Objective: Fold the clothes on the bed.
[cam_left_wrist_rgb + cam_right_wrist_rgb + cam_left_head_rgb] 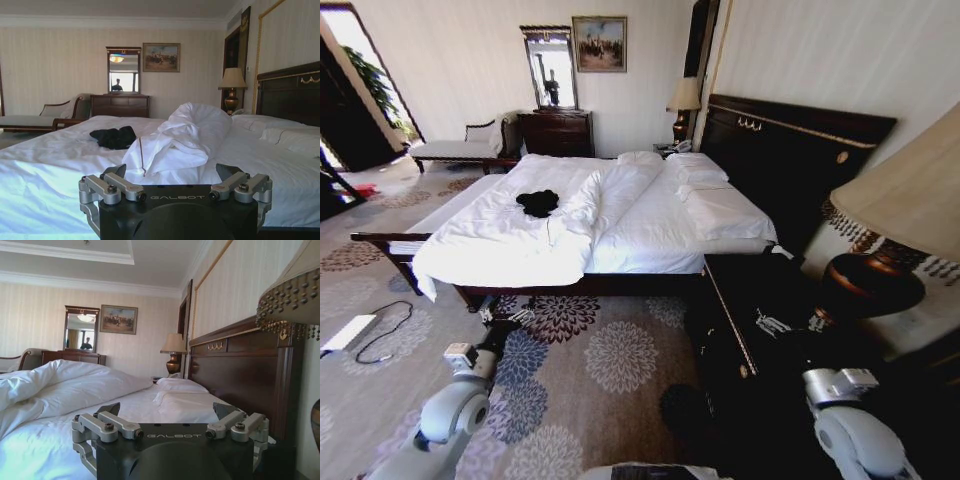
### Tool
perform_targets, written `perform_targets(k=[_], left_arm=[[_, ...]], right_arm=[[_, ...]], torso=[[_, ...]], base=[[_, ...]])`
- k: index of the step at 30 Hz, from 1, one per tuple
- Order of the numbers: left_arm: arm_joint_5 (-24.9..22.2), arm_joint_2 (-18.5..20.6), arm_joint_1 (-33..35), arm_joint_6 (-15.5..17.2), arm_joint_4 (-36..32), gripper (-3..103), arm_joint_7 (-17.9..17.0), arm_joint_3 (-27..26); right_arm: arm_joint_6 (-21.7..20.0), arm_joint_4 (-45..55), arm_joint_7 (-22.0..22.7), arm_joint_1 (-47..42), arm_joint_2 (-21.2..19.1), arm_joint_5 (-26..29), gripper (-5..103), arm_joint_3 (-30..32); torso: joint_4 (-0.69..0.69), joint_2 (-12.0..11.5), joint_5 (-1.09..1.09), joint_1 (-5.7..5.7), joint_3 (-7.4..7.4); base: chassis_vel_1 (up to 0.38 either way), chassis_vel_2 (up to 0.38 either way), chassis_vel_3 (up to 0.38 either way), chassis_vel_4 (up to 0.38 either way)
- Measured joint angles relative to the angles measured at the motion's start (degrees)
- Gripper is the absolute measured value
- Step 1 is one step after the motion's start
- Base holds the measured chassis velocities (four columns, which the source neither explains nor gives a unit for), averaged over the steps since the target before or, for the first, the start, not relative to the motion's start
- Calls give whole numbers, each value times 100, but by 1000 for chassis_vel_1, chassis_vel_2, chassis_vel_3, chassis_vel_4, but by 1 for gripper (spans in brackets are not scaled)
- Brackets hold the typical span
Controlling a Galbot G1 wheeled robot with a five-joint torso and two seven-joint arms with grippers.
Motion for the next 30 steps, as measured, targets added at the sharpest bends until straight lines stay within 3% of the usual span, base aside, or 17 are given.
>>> perform_targets(k=[30], left_arm=[[23,-37,27,-23,37,100,-42,94]], right_arm=[[2,-131,-51,55,41,10,100,-136]], torso=[[-2,0,1,0,-1]], base=[[-163,160,159,-155]])
